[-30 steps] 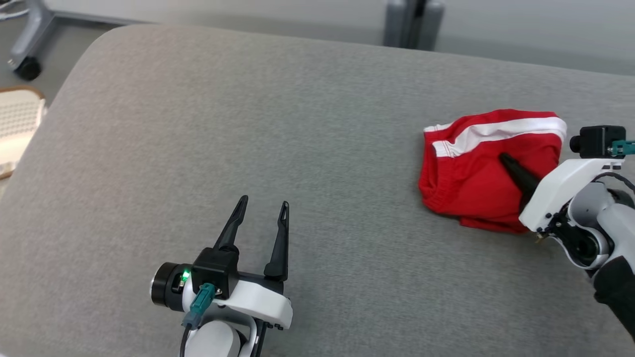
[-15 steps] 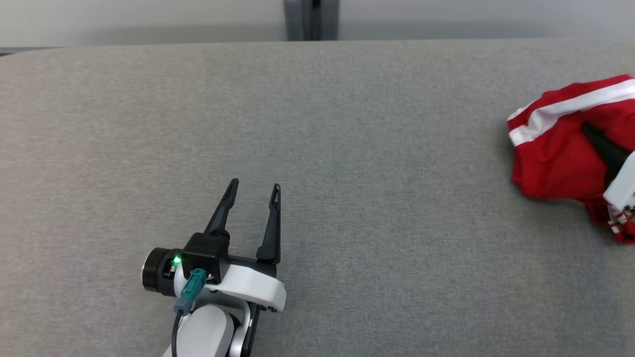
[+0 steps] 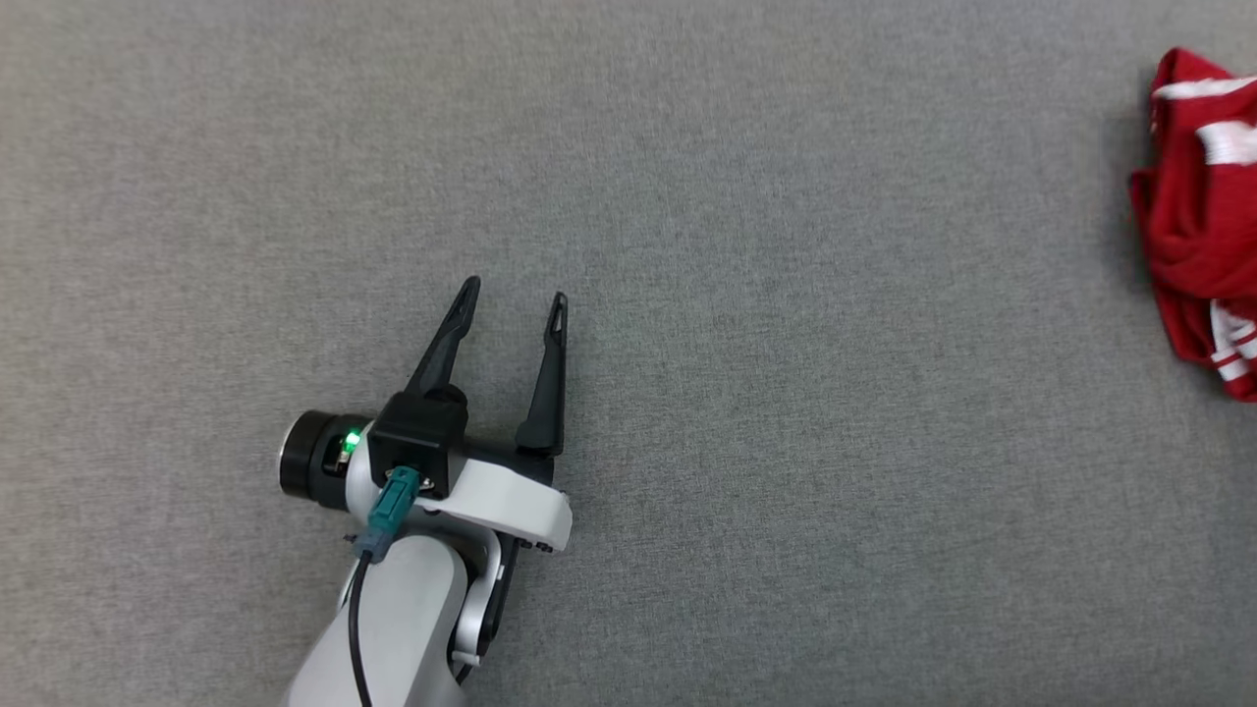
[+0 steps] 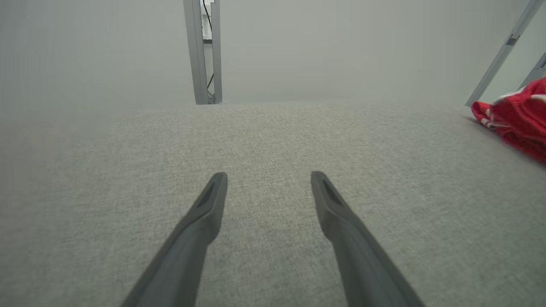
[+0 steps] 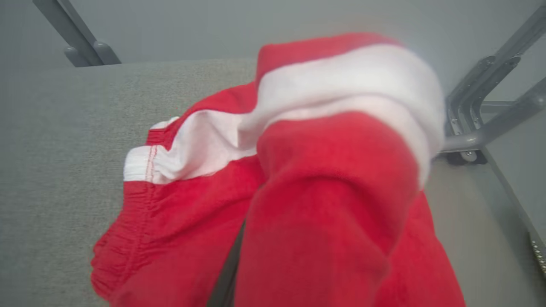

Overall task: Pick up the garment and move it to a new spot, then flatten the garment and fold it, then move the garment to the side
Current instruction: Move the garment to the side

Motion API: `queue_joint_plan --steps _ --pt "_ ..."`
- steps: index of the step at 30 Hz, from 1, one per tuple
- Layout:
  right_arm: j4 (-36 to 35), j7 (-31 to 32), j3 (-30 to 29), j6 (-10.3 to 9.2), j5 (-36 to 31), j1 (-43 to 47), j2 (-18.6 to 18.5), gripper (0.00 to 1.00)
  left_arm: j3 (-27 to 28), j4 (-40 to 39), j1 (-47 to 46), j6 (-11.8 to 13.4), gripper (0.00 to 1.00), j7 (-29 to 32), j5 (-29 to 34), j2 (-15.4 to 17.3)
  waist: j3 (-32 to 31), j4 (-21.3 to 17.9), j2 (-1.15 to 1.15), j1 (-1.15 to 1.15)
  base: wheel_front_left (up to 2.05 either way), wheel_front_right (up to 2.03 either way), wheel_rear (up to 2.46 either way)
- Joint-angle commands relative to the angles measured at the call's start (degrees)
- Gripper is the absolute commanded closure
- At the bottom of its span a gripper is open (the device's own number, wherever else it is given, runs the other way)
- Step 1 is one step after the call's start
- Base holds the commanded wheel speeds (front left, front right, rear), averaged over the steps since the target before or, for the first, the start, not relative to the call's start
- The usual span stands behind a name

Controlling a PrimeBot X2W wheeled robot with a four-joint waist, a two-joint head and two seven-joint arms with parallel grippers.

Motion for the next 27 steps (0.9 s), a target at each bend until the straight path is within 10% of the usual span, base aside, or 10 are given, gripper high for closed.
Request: queue_joint_plan --steps 1,13,14,15,27 --pt "1.8 -1.3 0.4 0.01 -2.0 -1.5 -1.0 1.00 -0.2 0.1 -1.5 -0.4 0.00 -0.2 0.6 0.3 2.7 -0.6 0.00 0.00 0.00 0.00 0.00" --pt "17.6 -7.3 4.7 0.01 -16.1 -7.7 1.5 1.00 -1.5 1.0 -4.4 0.1 0.00 0.1 0.3 0.6 8.0 1.5 0.00 0.00 0.00 0.00 0.00" --pt "18.7 -7.8 5.0 0.01 -17.0 -8.2 1.7 0.33 -1.5 1.0 -4.4 0.2 0.00 0.1 0.2 0.7 8.0 1.7 0.00 0.00 0.00 0.00 0.00" --pt "19.9 -7.9 5.3 0.01 -17.5 -8.5 1.9 0.00 -1.5 1.1 -4.3 0.3 0.00 0.1 0.0 0.8 8.0 1.9 0.00 0.00 0.00 0.00 0.00" --pt "28.6 -8.3 9.1 0.01 -24.0 -11.3 4.2 0.00 -0.6 0.4 -2.3 0.9 0.00 0.0 -0.4 0.3 1.6 2.3 0.00 0.00 0.00 0.00 0.00"
